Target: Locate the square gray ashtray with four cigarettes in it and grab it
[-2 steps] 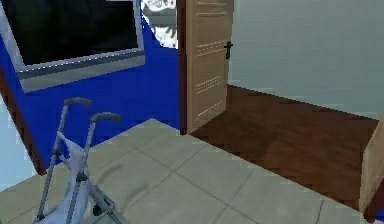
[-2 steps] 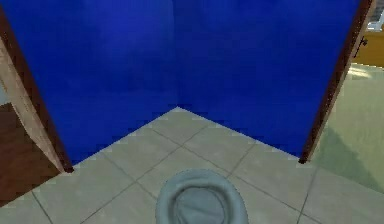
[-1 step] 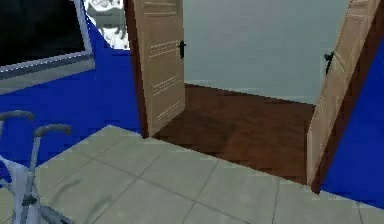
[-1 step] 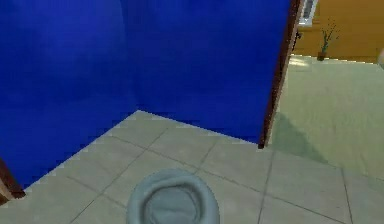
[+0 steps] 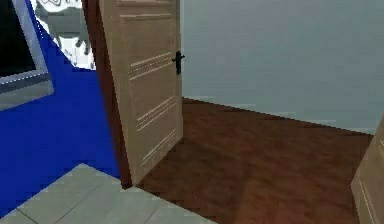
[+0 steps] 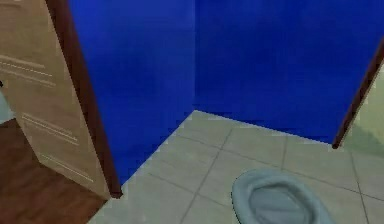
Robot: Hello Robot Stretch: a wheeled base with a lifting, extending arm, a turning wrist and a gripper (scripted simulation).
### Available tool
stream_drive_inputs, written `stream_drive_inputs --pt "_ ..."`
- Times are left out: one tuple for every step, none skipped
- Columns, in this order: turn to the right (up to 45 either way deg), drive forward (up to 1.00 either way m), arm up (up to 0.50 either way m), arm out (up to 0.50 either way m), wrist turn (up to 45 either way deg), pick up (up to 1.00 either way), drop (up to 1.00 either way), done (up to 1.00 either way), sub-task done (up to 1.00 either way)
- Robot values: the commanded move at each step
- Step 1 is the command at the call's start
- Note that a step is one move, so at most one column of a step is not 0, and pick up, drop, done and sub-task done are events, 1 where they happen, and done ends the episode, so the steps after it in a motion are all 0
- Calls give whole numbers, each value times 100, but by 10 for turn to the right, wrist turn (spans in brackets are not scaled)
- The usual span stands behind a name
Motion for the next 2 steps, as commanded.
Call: stream_drive_inputs --pt "60 0 0 0 0 0 0 0 0" --pt "0 45 0 0 0 0 0 0 0"
